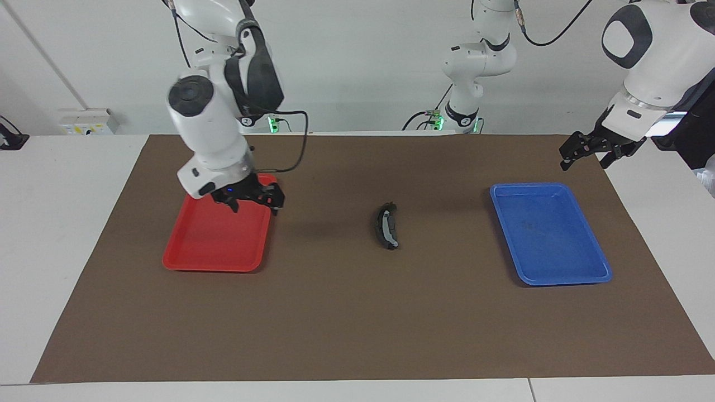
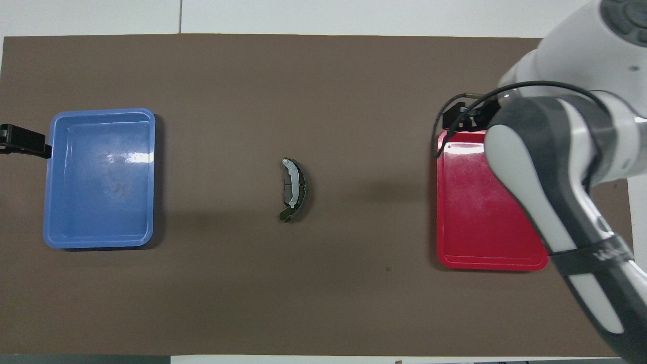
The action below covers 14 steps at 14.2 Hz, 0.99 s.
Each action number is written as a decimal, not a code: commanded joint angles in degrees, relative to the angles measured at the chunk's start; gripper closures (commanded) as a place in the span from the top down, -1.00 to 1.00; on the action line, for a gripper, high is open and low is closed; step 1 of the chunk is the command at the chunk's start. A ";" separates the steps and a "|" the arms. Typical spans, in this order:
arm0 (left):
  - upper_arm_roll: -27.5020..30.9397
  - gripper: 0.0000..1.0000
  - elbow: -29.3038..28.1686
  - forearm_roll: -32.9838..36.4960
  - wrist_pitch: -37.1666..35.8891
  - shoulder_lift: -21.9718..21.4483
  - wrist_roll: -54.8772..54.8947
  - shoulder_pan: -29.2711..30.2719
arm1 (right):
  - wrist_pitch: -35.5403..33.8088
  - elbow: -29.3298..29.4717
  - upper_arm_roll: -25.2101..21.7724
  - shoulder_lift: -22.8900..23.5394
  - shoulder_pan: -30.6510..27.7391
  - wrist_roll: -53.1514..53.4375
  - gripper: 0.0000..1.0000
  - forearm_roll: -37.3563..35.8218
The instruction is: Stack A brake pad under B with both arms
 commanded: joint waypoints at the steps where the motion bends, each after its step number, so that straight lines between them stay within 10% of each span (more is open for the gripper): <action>1: -0.06 0.99 -1.99 -0.13 1.68 -1.47 -0.97 -0.13 | -6.10 -1.76 1.08 -5.60 -5.45 -6.17 1.00 -2.02; 14: -0.15 0.99 -1.99 -0.13 1.68 -1.47 -0.79 -0.05 | -10.07 -3.26 1.52 -12.74 -13.81 -16.48 1.00 -6.52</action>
